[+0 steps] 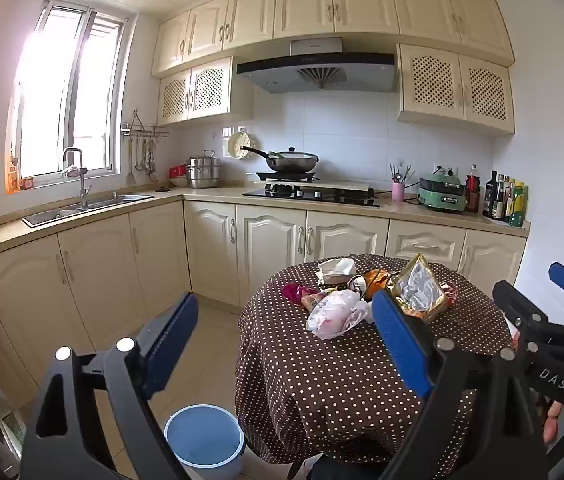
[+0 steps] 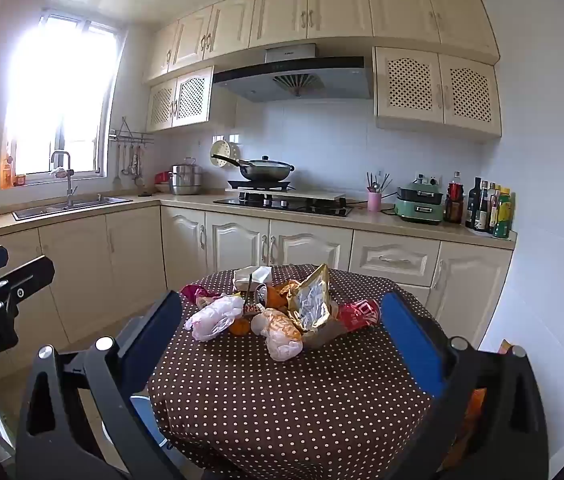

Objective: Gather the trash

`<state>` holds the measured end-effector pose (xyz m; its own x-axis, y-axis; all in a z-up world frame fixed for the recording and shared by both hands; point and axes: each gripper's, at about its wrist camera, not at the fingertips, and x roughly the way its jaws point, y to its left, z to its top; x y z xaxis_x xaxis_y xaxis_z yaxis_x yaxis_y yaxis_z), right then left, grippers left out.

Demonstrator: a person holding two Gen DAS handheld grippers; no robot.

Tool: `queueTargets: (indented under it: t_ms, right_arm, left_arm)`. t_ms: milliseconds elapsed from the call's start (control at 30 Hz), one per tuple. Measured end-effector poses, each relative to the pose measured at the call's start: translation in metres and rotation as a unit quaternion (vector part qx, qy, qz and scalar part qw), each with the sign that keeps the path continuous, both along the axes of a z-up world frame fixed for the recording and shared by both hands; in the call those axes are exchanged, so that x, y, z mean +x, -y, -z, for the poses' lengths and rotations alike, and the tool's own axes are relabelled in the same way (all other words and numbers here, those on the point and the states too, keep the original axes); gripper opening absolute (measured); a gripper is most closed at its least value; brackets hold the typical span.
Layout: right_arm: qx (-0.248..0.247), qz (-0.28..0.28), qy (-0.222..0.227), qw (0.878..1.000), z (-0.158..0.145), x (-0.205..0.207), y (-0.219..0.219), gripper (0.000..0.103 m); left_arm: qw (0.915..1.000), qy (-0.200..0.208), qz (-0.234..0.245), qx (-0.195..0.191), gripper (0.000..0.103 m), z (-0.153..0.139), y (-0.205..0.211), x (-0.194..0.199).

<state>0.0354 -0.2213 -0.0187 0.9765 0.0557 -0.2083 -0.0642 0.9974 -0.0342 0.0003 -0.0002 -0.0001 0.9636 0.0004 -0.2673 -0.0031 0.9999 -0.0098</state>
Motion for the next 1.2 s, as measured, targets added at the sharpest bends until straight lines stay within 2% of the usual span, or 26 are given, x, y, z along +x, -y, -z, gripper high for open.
queueTargets:
  t_ms: [333, 500, 567, 1200]
  right_arm:
    - [0.002, -0.001, 0.004, 1.000, -0.001, 0.000, 0.004, 0.096]
    - [0.002, 0.000, 0.002, 1.000, 0.000, 0.000, 0.006, 0.096]
    - [0.003, 0.000, 0.001, 1.000, 0.001, 0.000, 0.007, 0.096]
    - [0.000, 0.004, 0.001, 1.000, -0.001, 0.000, 0.001, 0.096]
  left_arm:
    - [1.0000, 0.000, 0.003, 0.000, 0.087, 0.001, 0.000, 0.000]
    - [1.0000, -0.002, 0.004, 0.001, 0.087, 0.013, 0.005, 0.005]
    - [1.0000, -0.005, 0.004, 0.003, 0.087, 0.006, 0.004, 0.002]
    - [0.9999, -0.009, 0.005, 0.005, 0.087, 0.007, 0.009, 0.003]
